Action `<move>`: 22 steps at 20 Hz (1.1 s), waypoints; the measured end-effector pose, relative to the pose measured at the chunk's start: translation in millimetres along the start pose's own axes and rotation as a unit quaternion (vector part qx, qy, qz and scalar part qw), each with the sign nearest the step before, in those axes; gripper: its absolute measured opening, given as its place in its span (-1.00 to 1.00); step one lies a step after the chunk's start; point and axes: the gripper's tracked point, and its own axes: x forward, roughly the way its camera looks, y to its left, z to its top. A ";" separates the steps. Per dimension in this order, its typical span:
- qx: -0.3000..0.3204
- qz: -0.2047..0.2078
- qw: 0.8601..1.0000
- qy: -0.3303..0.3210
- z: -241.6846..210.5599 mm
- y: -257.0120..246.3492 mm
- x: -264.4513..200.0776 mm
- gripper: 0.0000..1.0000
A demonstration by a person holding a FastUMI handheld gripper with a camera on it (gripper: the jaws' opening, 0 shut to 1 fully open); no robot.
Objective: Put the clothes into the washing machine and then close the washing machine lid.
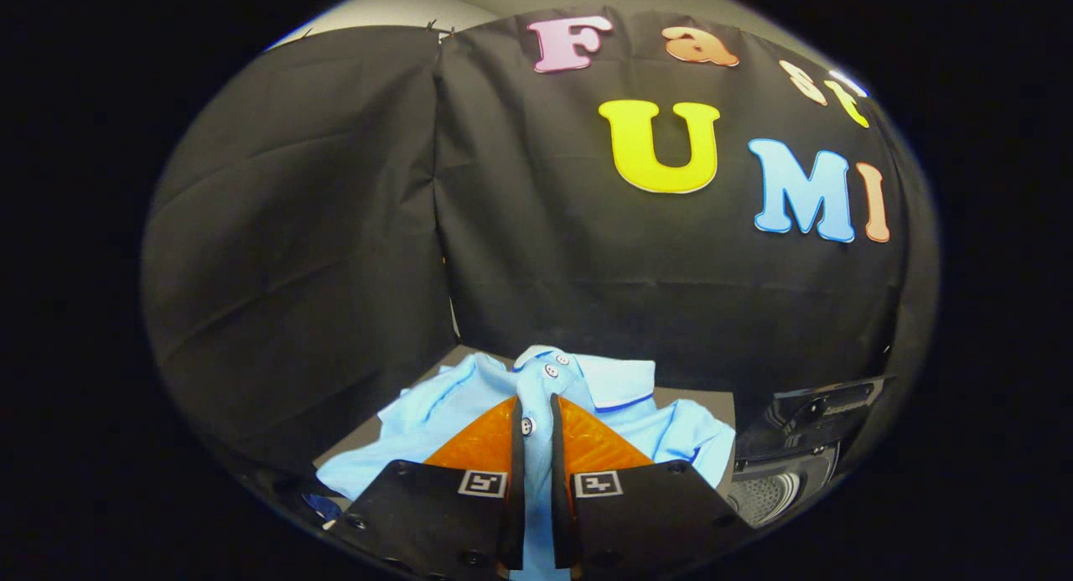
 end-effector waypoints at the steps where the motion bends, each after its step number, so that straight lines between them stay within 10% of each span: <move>1: 0.004 0.003 1.000 -0.012 13.7 2.1 -9.5 -0.69; 11: 0.003 0.018 0.995 -0.097 101.5 -7.3 -96.0 -0.69; 22: 0.011 -0.006 0.990 -0.141 122.0 -128.5 -172.7 -0.70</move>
